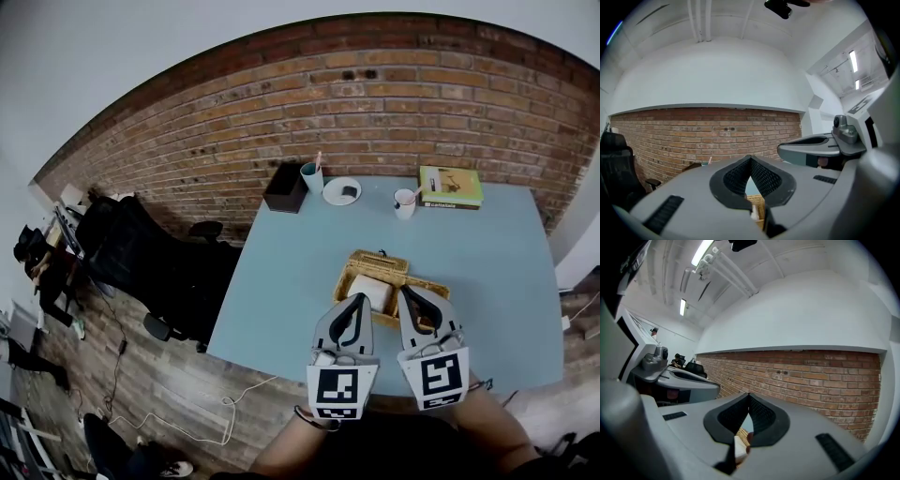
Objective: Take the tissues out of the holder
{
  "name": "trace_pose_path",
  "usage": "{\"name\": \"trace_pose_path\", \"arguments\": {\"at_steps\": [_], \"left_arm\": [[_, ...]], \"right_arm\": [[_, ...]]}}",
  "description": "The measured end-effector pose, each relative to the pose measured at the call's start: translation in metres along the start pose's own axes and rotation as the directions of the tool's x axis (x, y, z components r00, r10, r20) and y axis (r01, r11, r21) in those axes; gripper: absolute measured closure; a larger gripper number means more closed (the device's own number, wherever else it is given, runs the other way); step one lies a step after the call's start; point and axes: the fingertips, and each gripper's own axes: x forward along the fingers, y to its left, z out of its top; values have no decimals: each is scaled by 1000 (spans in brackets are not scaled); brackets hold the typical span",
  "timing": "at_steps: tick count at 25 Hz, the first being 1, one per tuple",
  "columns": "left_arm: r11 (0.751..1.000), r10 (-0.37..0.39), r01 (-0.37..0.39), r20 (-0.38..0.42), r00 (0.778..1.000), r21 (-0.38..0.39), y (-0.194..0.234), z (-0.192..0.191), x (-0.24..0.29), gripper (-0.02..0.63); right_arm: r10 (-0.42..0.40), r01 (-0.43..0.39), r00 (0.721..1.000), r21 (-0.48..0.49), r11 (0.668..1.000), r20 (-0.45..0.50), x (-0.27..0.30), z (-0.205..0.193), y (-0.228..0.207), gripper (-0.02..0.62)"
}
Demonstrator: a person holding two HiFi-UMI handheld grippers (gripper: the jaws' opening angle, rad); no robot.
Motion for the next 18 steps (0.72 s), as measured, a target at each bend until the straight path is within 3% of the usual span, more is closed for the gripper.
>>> {"name": "trace_pose_path", "arguments": {"at_steps": [7, 12, 18], "left_arm": [[1000, 2, -2, -33, 999, -28, 41, -19, 7, 611], [995, -44, 37, -73, 996, -98, 73, -39, 16, 611], [992, -86, 75, -104, 991, -105, 110, -53, 31, 611]], "right_arm": [[87, -90, 986, -15, 996, -144, 49, -25, 21, 598], [197, -204, 942, 5, 979, -273, 86, -56, 31, 598], [220, -246, 880, -8, 969, -421, 121, -96, 34, 598]]}}
